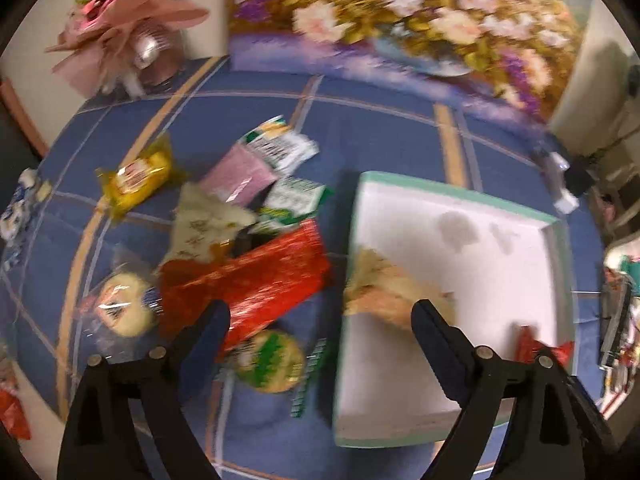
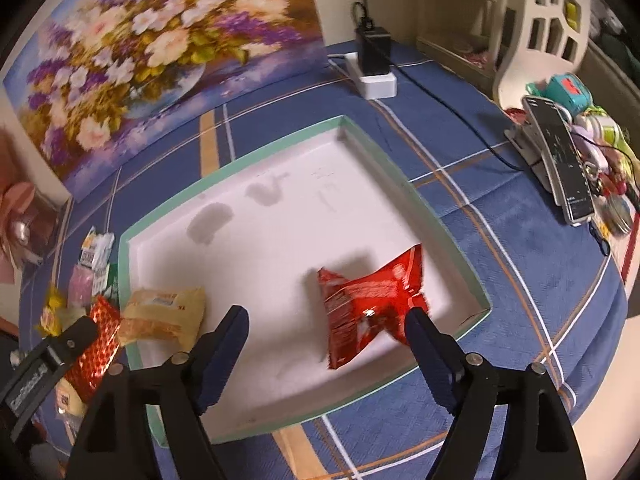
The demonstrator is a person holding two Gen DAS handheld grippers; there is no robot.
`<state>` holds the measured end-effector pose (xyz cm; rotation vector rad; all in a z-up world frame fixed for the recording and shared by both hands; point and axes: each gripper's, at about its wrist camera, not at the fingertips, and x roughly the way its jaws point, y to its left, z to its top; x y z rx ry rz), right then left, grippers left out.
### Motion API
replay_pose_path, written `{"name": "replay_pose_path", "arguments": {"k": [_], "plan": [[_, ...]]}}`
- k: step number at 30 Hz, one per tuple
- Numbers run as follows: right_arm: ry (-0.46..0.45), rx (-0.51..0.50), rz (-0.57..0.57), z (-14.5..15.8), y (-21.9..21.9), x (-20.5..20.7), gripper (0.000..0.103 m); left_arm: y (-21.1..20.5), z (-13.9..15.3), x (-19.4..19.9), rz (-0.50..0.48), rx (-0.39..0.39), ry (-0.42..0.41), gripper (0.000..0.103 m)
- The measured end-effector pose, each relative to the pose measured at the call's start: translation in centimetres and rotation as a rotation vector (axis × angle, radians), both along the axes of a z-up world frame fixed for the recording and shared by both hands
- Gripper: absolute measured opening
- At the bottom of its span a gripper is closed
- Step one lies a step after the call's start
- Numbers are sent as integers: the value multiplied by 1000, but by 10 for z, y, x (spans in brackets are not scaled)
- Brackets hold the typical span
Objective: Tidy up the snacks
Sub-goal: 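Carry both packs over the white tray and open both grippers to drop them, then move both grippers back to the pile, left toward the clear bun bag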
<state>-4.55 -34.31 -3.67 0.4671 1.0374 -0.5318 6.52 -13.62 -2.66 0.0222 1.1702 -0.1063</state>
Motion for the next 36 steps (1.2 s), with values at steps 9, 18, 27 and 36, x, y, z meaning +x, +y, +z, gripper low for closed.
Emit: {"name": "replay_pose_path", "arguments": {"k": [9,18,27,36], "plan": [[-37,32,96,3,36,10,94,51,2,8,116,62,-1,95],[-57,29,167,6,64,23,103,107,7,15,241,19,10,95],[-55,43,296,7,121,41,103,166,5,20,379,-41,32,95],[-19,50,415,-4,176,56,100,215,-12,18,494,-108,99,95]]}}
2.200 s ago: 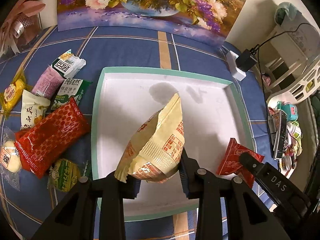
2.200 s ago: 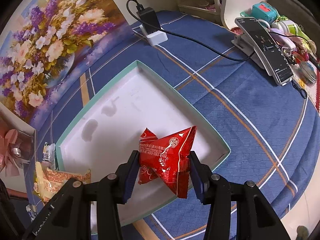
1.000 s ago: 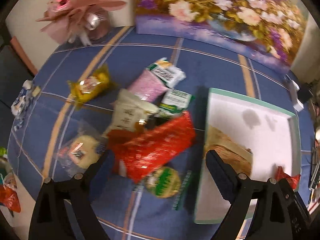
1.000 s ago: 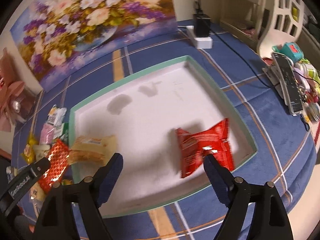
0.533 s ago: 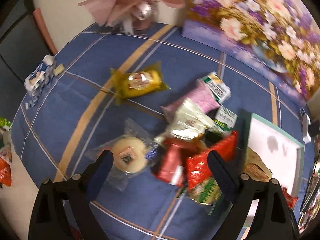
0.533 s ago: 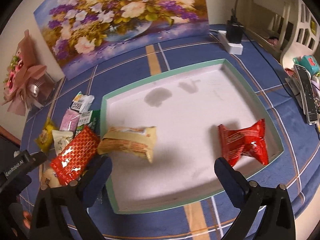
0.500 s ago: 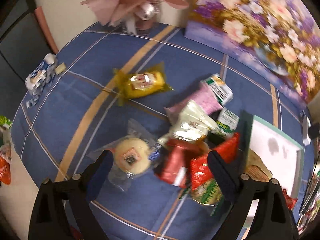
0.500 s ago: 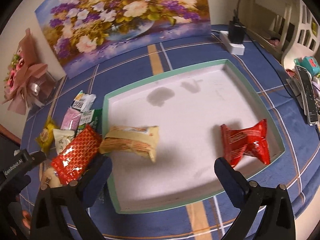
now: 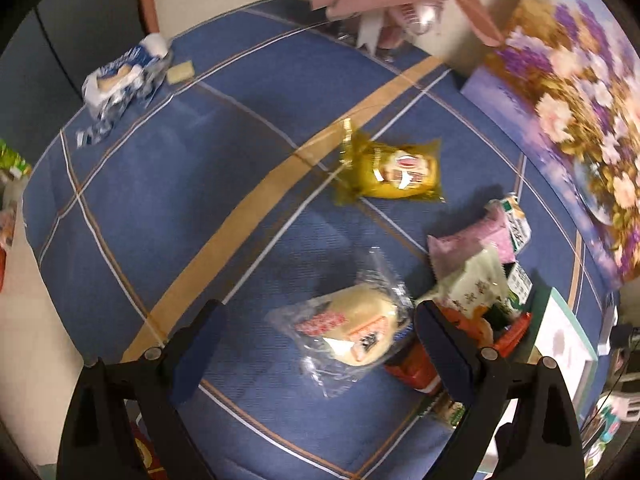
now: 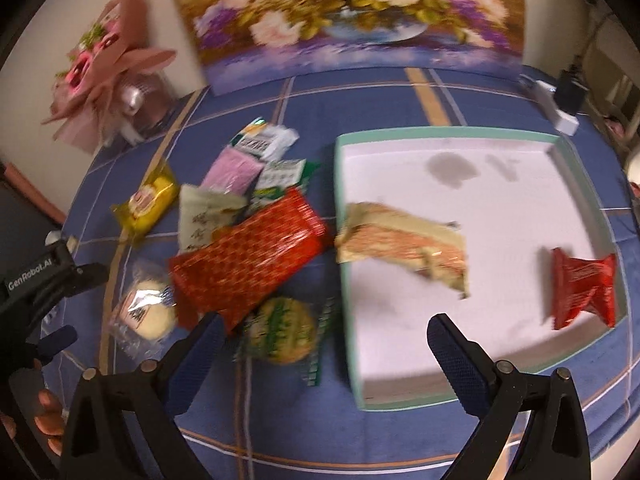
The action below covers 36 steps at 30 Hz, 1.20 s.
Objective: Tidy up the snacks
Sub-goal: 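Move both grippers back to the pile, left toward the clear bun bag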
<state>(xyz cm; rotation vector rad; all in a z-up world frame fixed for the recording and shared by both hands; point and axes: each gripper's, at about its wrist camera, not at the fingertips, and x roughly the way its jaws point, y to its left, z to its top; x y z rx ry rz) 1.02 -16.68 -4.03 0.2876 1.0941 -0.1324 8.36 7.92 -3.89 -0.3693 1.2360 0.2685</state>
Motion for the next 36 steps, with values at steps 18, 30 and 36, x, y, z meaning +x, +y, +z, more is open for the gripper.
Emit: {"name": "replay_pose_path", "arguments": {"k": [18,30,36], "plan": [[107,38,96,-38,28,12,70,-22,-57,18,-82,-98,134,95],[131,50,104,-51,30,18,70,-31,-80,23,-80,-110,143,93],[139,22,107,-59,33,22,70,-31,-85,25,-76,-97,146,93]]}}
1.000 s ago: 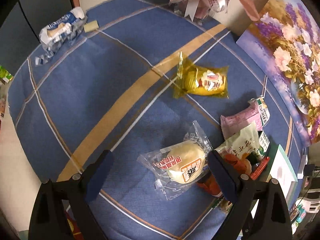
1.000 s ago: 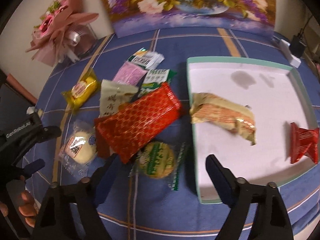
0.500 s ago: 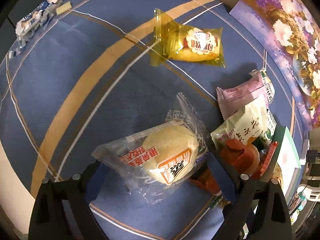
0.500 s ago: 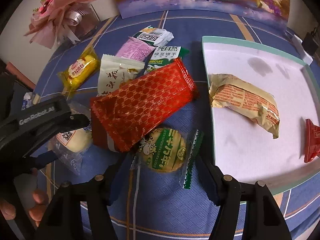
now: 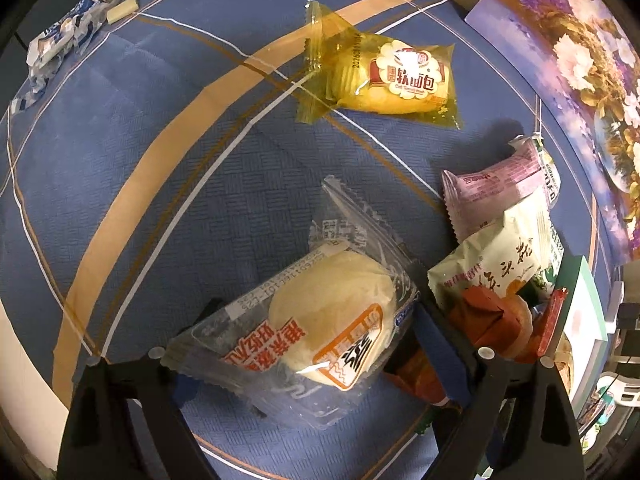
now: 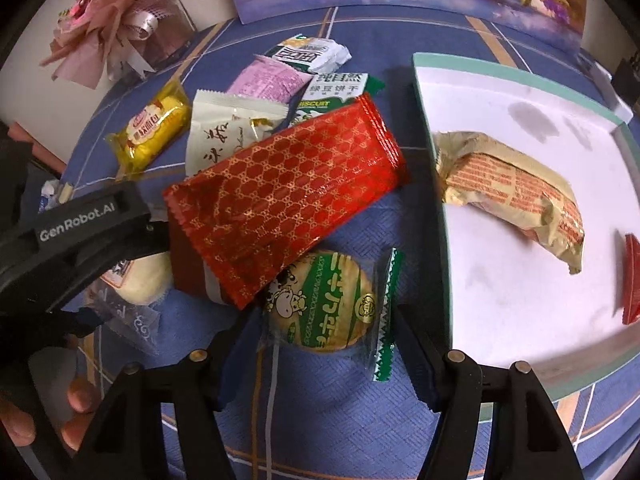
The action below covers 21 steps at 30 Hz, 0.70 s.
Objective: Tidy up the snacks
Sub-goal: 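Move both grippers back to the pile, left toward the clear bun bag, then grasp the clear bun bag with the left gripper while the right grasps the green biscuit pack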
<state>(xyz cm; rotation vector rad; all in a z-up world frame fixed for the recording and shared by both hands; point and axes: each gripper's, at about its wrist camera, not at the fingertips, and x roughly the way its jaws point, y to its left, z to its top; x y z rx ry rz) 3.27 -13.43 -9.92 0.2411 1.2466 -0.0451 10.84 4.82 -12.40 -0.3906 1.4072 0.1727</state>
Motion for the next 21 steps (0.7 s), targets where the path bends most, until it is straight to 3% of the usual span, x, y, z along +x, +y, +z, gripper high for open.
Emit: {"name": "replay_pose_path", "arguments": {"k": [10,17,21], "plan": [[-6,-67,21,-9,30,7,72,-3,-8,16,8,28,-10,93],[-6,-155,65,-18,56,6,73,1,2,5,23,18,-14,93],[-8,-152,64,-21,63,7,73,3,1,3,27,22,-9,93]]}}
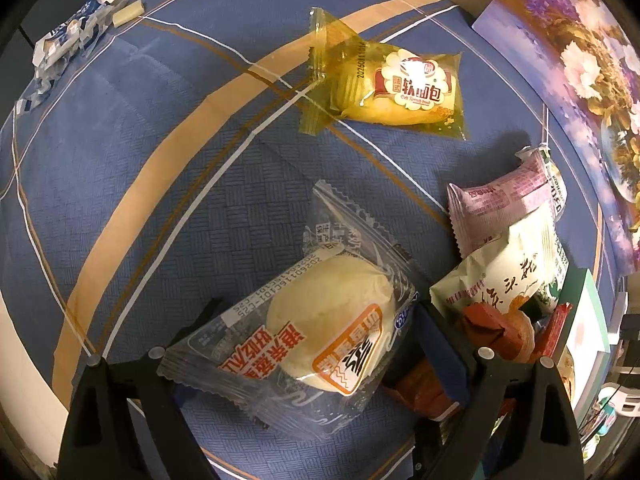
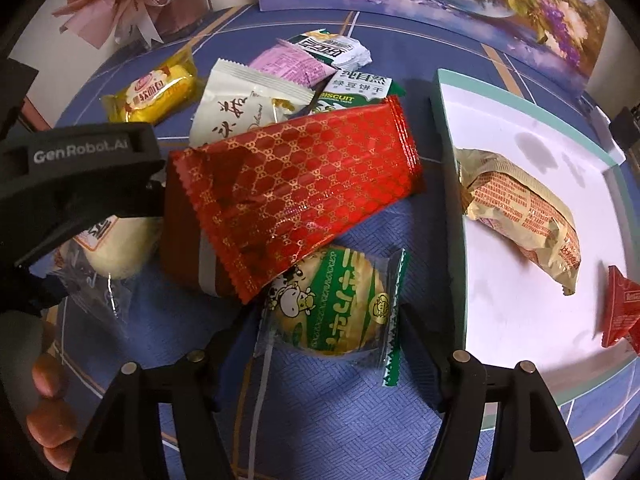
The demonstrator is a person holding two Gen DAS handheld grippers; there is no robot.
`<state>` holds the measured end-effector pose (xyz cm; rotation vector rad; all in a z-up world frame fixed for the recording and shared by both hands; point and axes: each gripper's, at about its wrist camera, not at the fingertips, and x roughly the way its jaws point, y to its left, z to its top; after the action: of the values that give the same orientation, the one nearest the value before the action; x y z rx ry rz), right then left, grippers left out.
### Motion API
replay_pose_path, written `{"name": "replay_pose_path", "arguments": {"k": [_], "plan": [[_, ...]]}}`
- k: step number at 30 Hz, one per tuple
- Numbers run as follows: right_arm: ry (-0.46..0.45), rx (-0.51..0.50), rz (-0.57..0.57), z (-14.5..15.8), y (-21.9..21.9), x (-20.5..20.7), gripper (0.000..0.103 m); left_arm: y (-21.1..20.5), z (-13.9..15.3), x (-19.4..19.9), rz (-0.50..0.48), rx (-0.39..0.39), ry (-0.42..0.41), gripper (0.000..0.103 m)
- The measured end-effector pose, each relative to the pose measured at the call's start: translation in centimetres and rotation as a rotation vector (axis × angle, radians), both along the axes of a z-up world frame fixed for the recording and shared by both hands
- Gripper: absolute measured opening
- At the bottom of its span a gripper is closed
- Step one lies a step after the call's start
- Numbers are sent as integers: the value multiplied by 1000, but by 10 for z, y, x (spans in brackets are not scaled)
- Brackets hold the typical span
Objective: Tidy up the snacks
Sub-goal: 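Grasp the clear bun bag with the left gripper while the right grasps the green biscuit pack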
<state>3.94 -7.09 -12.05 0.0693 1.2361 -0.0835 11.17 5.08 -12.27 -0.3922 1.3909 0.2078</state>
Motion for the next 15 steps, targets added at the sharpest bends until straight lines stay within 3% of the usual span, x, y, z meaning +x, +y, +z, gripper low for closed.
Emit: {"name": "replay_pose_path", "arguments": {"k": [3,7,13,15], "plan": [[0,-3,1,-2,4,0,73,-1,2,-1,-2,7,0,93],[8,14,11,-3,4,1,72,-3,4,-1,10,14,0,85],[14,19,-1,1,-11,-1,65,-3,9,0,12,-13,-17,61],[15,24,-3,3,-16,-1,63,-4,11,0,11,-26,-21,58]]}}
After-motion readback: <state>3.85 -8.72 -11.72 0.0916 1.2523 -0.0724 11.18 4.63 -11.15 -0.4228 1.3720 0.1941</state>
